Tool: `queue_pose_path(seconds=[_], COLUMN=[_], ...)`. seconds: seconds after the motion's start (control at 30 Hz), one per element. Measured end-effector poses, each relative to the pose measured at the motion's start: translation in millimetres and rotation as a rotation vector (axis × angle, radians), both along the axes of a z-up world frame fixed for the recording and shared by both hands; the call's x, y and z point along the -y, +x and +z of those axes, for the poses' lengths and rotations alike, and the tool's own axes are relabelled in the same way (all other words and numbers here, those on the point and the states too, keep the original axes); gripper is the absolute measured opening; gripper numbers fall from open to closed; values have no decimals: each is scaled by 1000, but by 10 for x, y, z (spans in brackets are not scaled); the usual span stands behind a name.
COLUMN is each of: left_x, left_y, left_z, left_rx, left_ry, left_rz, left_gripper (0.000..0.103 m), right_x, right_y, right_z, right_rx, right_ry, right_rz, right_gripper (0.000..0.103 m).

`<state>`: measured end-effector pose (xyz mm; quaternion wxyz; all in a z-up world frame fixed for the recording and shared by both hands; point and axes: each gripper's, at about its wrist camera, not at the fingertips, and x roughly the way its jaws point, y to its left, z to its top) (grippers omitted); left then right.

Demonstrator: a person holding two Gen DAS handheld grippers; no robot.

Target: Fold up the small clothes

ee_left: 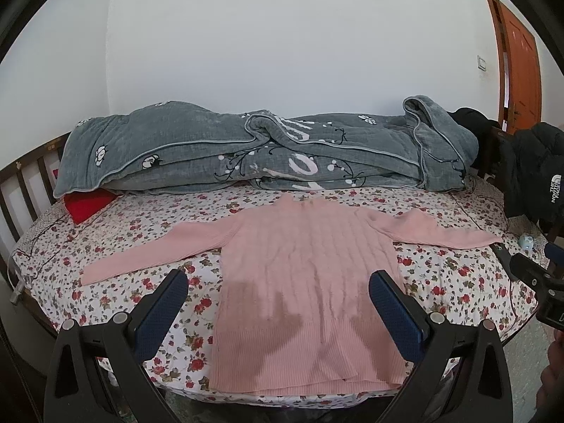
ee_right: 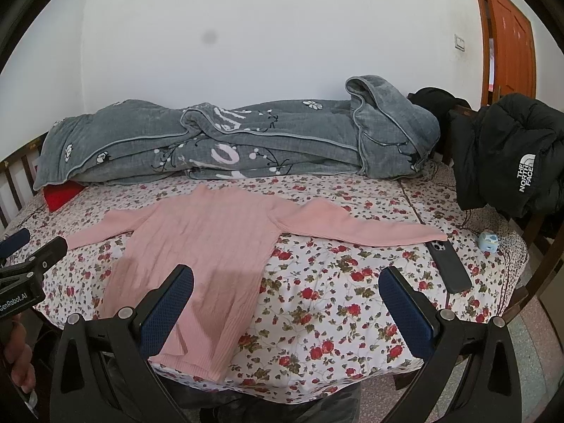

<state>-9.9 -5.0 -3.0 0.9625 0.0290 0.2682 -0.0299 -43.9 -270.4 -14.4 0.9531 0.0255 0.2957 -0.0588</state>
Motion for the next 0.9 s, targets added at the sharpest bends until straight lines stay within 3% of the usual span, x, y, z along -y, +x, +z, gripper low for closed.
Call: queue_pose_path(seconds=[0.9], left_x=[21], left_y=[-37], left_z=[-15], left_rx=[6], left_ry=[-1], left_rz=[-9], left_gripper=[103], right_x=[-19], right_y=[-3], right_z=[-6], right_rx=[-3], right_ry=[2], right_rz=[5], right_gripper=[103])
